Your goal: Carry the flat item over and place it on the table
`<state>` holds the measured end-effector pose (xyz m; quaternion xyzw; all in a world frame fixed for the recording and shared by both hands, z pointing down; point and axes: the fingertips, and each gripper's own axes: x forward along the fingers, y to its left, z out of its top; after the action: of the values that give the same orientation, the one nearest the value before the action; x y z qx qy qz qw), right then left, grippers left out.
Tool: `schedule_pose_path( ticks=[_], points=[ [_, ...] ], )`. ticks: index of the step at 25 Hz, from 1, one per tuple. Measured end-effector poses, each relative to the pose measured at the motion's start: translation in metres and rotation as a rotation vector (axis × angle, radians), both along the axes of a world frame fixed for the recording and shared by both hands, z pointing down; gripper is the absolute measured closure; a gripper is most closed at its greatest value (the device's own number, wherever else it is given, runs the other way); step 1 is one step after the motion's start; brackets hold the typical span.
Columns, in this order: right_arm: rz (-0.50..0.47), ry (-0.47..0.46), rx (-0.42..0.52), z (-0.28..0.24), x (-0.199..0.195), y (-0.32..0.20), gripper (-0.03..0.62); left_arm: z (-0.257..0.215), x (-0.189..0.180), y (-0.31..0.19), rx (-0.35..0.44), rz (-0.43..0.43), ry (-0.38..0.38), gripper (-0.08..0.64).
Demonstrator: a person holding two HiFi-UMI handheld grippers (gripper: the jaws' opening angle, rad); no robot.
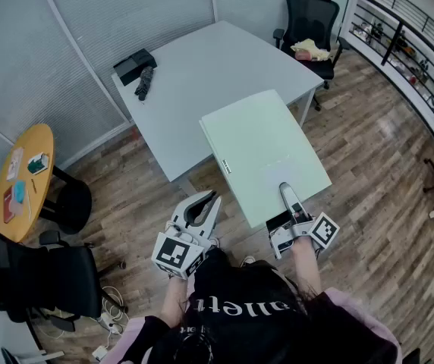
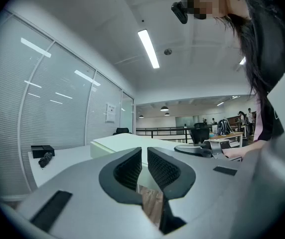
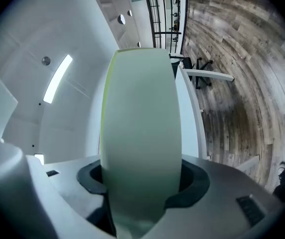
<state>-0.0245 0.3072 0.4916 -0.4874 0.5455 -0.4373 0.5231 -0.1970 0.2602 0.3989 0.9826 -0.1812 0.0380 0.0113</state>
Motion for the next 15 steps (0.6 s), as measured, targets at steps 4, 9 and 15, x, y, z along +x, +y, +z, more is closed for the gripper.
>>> schedule_pose_path(
  ticks=[4, 9, 15],
  points=[
    [-0.002, 0.0, 0.008, -0.005, -0.001, 0.003, 0.311, -0.002, 0.0, 0.003, 0.003, 0.0, 0.004, 0.508],
    [0.002, 0.01, 0.013, -0.004, 0.002, 0.014, 0.31, 0.0, 0.003, 0.013, 0.003, -0.001, -0.002, 0.508],
    [0.014, -0.012, -0.005, 0.003, 0.01, 0.023, 0.31, 0.008, 0.014, 0.021, -0.013, 0.023, -0.022, 0.508]
  ],
)
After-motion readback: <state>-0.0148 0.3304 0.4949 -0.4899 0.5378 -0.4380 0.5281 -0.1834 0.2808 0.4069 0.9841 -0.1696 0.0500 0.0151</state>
